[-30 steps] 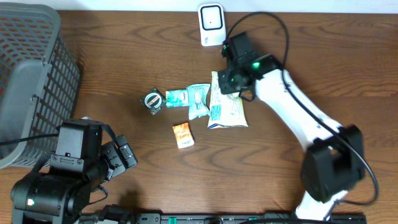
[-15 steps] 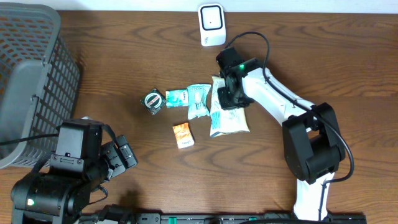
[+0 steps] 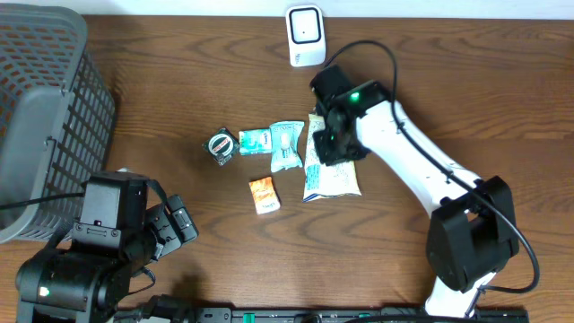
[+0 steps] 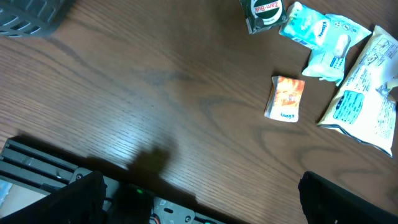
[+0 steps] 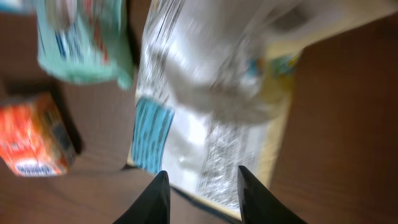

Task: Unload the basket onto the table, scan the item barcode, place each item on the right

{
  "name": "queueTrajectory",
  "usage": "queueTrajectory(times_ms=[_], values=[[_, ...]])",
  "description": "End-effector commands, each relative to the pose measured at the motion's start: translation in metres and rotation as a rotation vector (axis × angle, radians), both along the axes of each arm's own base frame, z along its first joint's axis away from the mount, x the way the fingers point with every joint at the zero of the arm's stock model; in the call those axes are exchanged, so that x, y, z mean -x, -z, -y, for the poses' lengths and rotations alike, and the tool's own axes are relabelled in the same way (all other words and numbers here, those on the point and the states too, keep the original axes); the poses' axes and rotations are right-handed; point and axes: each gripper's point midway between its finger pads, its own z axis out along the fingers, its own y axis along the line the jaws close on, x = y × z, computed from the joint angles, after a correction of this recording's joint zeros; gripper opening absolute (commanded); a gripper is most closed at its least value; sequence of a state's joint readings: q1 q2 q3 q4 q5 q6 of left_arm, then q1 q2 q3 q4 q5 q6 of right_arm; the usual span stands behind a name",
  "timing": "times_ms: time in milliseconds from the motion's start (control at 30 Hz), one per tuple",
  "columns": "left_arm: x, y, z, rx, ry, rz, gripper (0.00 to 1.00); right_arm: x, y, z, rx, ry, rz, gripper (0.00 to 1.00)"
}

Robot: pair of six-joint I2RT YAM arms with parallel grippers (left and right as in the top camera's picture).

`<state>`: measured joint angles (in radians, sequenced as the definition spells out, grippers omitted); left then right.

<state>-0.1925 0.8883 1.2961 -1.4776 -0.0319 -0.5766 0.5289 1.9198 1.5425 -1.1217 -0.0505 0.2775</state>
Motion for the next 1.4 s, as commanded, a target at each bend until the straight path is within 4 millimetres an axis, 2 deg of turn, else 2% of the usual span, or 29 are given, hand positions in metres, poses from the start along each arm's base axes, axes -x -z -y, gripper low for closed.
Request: queueTrajectory(times_ms=[0,133,267,333,400,500,600,733,833,900,1000,1167,1233,1367], values=[[0.001,0.0,-0.001,-0.004,-0.006,-0.002,0.98,0.019,0.019,0.0,0.023,-0.021,-0.055,0.29],[0.001,0.0,-0.001,-0.004,-0.006,-0.002,0.98,0.037,0.044,0.006,0.051,0.011,-0.094,0.29],[0.001,0.0,-0.001,-0.004,-0.006,-0.002,0.98,0.055,0.066,0.018,0.078,0.033,-0.141,0.2],[0.001,0.0,-0.001,-0.004,-0.006,-0.002,0.97,0.063,0.068,0.021,0.09,0.041,-0.167,0.12],[0.001,0.0,-0.001,-0.004,-0.006,-0.002,0.98,0.068,0.065,0.024,0.106,0.054,-0.192,0.1],[0.001,0.0,-0.001,-0.004,-0.006,-0.002,0.98,0.069,0.049,0.029,0.133,0.056,-0.211,0.08],[0.001,0.0,-0.001,-0.004,-0.006,-0.002,0.98,0.054,0.024,0.034,0.165,0.067,-0.182,0.05],[0.001,0.0,-0.001,-0.004,-0.006,-0.002,0.98,0.017,-0.005,0.03,0.162,0.078,-0.048,0.08],[0.001,0.0,-0.001,-0.004,-0.006,-0.002,0.98,-0.012,-0.016,0.018,0.118,0.087,0.07,0.2],[0.001,0.0,-0.001,-0.004,-0.006,-0.002,0.98,-0.028,-0.018,0.011,0.088,0.093,0.138,0.24],[0.001,0.0,-0.001,-0.004,-0.006,-0.002,0.98,-0.046,-0.017,0.005,0.064,0.104,0.21,0.25],[0.001,0.0,-0.001,-0.004,-0.006,-0.002,0.98,-0.058,-0.001,-0.003,0.026,0.106,0.268,0.27],[0.001,0.0,-0.001,-0.004,-0.006,-0.002,0.97,-0.061,0.01,0.0,0.041,0.112,0.288,0.28],[0.001,0.0,-0.001,-0.004,-0.006,-0.002,0.98,-0.07,0.032,0.019,0.113,0.144,0.349,0.29]])
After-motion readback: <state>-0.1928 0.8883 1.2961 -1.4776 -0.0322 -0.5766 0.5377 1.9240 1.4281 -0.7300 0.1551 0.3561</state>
